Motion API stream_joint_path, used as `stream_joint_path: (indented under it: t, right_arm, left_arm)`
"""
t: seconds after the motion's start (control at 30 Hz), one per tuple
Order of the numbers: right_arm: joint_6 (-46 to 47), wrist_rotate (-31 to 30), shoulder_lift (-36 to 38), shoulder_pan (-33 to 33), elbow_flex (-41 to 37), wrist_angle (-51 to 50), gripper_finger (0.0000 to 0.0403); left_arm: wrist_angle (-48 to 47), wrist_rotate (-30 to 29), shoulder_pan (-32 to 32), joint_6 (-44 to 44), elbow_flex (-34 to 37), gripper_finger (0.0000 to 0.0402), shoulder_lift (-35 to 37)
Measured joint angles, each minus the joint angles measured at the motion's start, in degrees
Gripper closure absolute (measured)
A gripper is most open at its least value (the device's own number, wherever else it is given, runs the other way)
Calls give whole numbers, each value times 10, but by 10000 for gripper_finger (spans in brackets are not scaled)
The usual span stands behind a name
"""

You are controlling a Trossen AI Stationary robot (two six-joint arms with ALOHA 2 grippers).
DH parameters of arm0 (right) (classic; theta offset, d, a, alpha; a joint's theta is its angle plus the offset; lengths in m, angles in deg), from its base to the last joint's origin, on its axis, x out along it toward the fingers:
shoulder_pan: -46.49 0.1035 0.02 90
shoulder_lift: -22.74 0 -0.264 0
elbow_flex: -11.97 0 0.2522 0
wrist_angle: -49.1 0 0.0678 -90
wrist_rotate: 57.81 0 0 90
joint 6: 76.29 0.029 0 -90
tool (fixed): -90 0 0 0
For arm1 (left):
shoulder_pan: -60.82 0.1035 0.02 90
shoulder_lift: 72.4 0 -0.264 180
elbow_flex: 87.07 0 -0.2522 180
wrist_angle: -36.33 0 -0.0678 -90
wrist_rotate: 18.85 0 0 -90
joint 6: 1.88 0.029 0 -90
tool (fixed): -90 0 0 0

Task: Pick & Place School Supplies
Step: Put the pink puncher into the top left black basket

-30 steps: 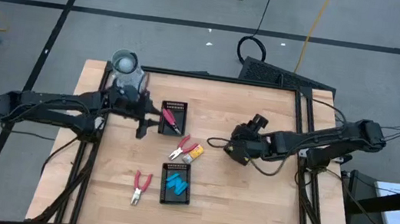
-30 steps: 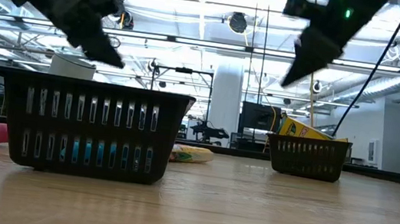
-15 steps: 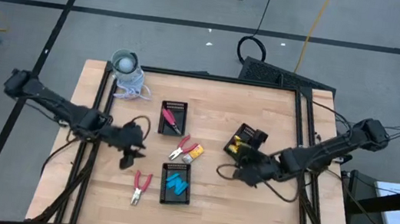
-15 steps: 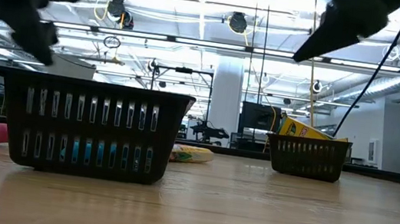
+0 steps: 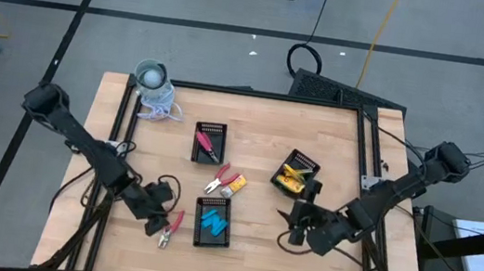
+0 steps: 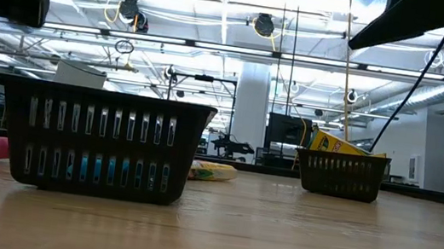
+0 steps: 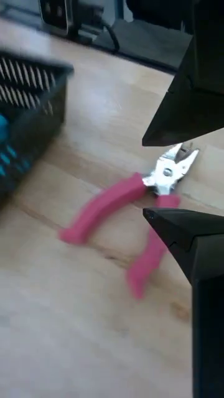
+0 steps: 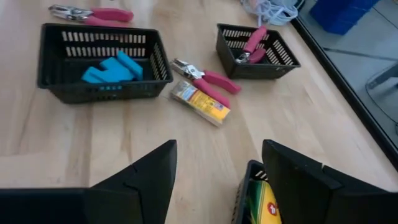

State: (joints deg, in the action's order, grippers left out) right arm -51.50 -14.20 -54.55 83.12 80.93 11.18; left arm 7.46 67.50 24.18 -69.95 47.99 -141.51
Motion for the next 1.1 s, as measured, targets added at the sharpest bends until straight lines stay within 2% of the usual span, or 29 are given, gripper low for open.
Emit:
stream_joint_path:
  t: [0.13,0.43,0.83,1.1]
  right_arm:
    - [-5,9,0,19,0,-4,174]
    - [-6,15,0,48,0,-15,175]
    - [-6,15,0,59,0,-28,176]
    - [-6,12,0,58,0,-28,177]
  left_arm:
    - [-7,32,0,-66,0,224,-22]
    - [-43,15,17,-135,0,224,-23]
    - [-34,83,46,-157,1,224,-88]
    - [3,91,49,-180,-2,228,-123]
